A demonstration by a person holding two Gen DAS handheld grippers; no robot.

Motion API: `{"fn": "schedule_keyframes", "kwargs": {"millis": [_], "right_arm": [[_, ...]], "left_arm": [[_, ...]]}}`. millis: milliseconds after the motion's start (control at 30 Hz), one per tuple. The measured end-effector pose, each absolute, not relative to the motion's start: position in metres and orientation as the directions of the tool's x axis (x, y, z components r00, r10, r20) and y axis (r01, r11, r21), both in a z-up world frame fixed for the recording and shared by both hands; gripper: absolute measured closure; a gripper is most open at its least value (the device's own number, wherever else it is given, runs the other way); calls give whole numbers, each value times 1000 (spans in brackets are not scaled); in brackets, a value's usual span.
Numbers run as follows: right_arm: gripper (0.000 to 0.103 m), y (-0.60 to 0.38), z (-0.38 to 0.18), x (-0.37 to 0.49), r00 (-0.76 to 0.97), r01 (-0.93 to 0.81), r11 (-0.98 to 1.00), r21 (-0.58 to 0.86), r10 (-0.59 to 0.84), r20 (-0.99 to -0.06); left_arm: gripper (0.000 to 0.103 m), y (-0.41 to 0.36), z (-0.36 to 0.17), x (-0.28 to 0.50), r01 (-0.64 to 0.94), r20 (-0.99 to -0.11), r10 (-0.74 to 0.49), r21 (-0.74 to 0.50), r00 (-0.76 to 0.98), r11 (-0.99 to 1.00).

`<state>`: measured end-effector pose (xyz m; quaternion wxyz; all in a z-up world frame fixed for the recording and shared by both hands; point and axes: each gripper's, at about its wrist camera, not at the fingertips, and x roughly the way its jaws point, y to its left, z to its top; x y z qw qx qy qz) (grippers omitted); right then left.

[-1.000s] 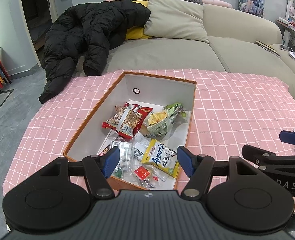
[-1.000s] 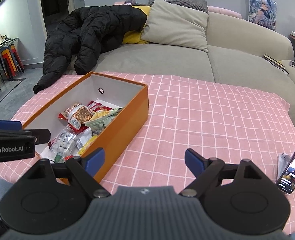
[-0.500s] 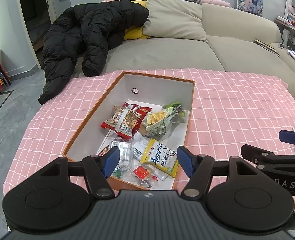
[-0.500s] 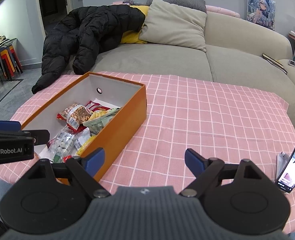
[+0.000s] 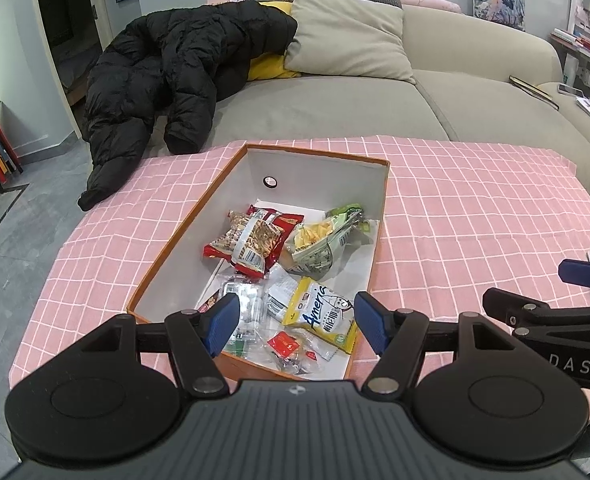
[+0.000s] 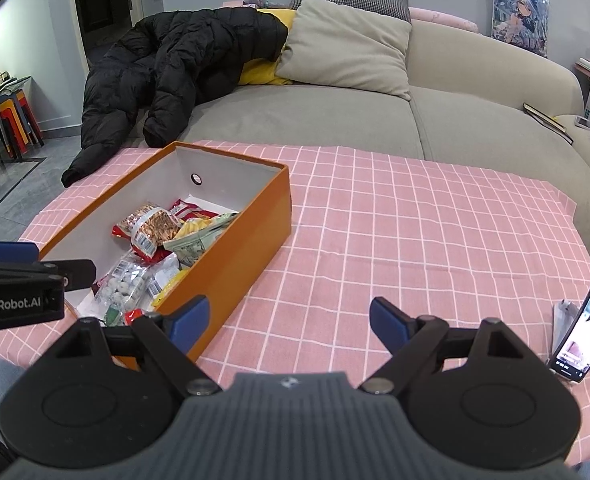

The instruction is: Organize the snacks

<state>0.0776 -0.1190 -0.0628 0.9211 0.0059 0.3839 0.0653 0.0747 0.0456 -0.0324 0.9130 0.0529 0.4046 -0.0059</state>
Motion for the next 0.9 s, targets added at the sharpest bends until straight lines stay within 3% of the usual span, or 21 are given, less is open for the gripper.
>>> {"fn": "schedule_keyframes", "kwargs": {"millis": [900], "right_arm": [[19,-124,-68,82,678,-113,991,68,127,-724]], "left_arm": [[26,43,-35,76,68,-746,20,87,666,994]]}}
